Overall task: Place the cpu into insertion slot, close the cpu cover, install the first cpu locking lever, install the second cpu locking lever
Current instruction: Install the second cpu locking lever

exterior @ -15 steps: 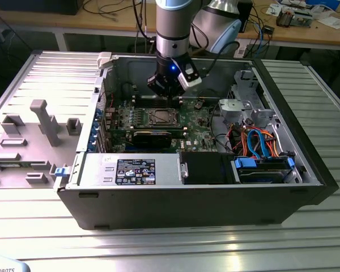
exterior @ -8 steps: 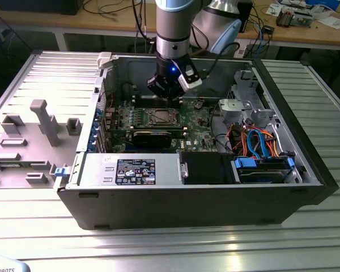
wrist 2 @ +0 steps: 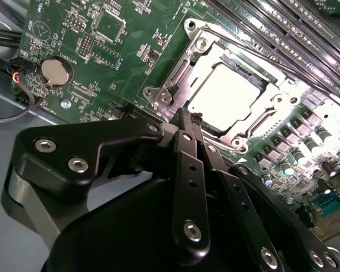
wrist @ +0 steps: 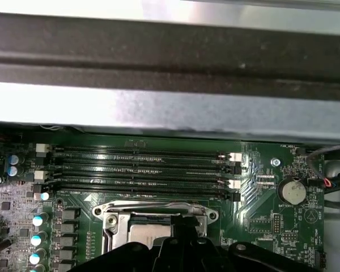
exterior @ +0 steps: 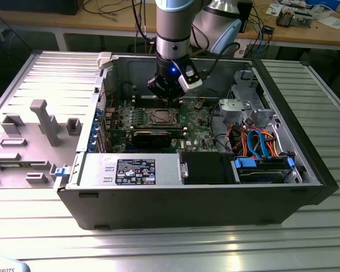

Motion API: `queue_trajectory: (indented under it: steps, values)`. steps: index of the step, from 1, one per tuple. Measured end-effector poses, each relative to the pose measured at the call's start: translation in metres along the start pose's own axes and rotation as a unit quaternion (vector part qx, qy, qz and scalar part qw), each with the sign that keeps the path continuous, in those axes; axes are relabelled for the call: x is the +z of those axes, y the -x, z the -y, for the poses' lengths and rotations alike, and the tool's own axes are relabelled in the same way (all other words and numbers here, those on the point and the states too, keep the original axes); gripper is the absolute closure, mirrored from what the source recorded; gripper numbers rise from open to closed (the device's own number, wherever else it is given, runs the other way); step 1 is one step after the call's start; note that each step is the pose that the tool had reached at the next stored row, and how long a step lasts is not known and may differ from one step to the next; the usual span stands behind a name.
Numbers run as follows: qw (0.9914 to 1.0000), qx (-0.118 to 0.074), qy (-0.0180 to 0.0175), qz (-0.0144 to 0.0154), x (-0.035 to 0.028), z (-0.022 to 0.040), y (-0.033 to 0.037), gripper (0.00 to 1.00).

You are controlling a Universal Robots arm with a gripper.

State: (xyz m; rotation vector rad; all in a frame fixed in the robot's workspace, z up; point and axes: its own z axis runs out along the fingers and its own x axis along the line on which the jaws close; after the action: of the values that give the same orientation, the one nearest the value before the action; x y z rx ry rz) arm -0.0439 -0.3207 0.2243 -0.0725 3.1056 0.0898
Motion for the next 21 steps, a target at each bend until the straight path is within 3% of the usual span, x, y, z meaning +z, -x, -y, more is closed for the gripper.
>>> queue_trajectory:
  steps: [15,21]
  values:
    - [1.0,0.0,0.0,0.0,-0.0013,0.0006,0.0,0.89]
    - [1.0,0.0,-0.0005,0.0,-0.0016,0.0055,-0.0005,0.89]
